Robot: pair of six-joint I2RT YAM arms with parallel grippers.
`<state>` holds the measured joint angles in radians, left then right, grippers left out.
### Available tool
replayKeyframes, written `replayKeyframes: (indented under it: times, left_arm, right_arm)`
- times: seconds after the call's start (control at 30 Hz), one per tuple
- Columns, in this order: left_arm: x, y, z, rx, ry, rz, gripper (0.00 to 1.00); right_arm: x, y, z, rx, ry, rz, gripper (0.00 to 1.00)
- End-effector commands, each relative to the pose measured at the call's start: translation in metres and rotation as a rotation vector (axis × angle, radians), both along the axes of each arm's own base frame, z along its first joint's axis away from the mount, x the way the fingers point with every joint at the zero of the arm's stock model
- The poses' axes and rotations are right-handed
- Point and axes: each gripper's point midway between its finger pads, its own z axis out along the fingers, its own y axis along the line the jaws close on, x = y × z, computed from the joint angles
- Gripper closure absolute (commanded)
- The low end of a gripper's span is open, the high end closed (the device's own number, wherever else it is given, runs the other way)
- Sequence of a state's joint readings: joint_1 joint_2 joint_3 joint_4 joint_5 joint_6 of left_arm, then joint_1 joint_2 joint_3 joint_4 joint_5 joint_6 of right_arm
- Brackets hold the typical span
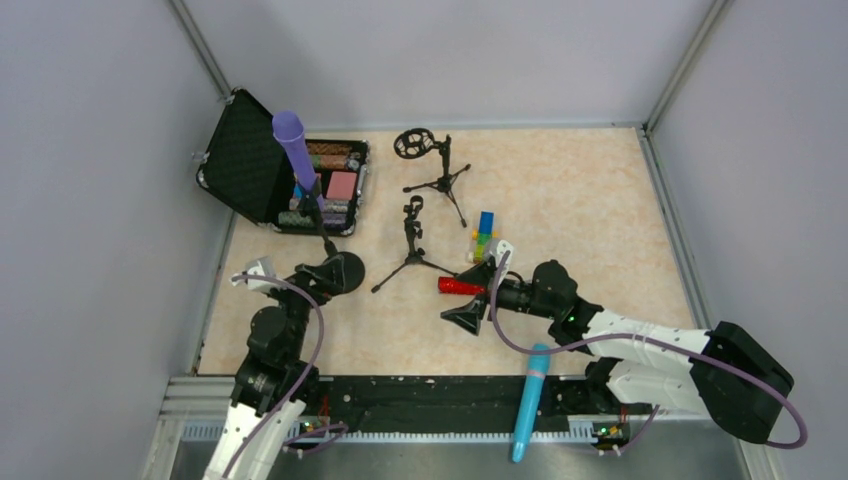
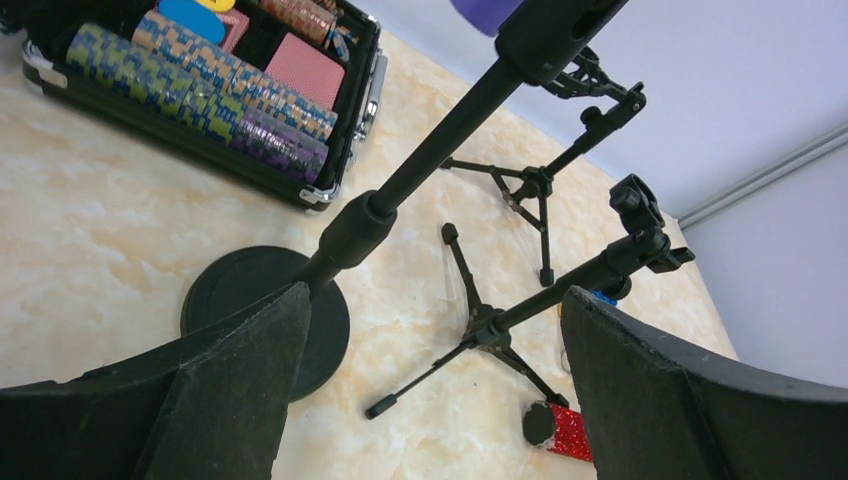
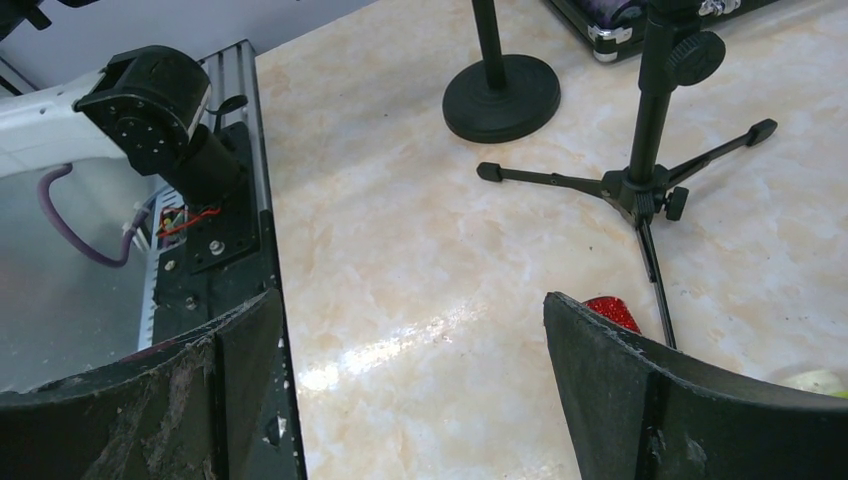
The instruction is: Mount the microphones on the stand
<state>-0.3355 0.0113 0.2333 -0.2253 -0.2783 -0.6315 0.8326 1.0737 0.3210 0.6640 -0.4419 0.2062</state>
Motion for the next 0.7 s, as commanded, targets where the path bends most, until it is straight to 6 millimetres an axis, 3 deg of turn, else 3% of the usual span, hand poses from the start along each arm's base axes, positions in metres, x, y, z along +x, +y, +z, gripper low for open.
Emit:
replayKeyframes:
  times: [0.0, 0.17, 0.33, 0.53, 0.67]
  left_arm:
    - [-0.002, -0.003, -0.003, -0.057, 0.015, -0.008, 0.01]
    - [0.0, -0.023, -0.007, -0.01, 0.06, -0.118, 0.01]
    - [0.0, -0.058, -0.011, 0.069, 0.127, -0.321, 0.01]
    - [-0.003, -0.1, -0.026, 0.106, 0.269, -0.583, 0.01]
    - [-0.001, -0.116, -0.041, 0.107, 0.372, -0.681, 0.01]
  right_arm:
    - [-0.002, 0.002, 0.02, 0.058, -0.044, 0.027, 0.01]
    - [-0.007, 0.004, 0.025, 0.075, -0.044, 0.056, 0.01]
    - [-0.008, 0.005, 0.023, 0.063, -0.025, 0.061, 0.01]
    - [-0.003, 0.007, 0.017, 0.031, 0.033, 0.042, 0.01]
    - [0.003, 0.008, 0.011, 0.001, 0.088, 0.006, 0.01]
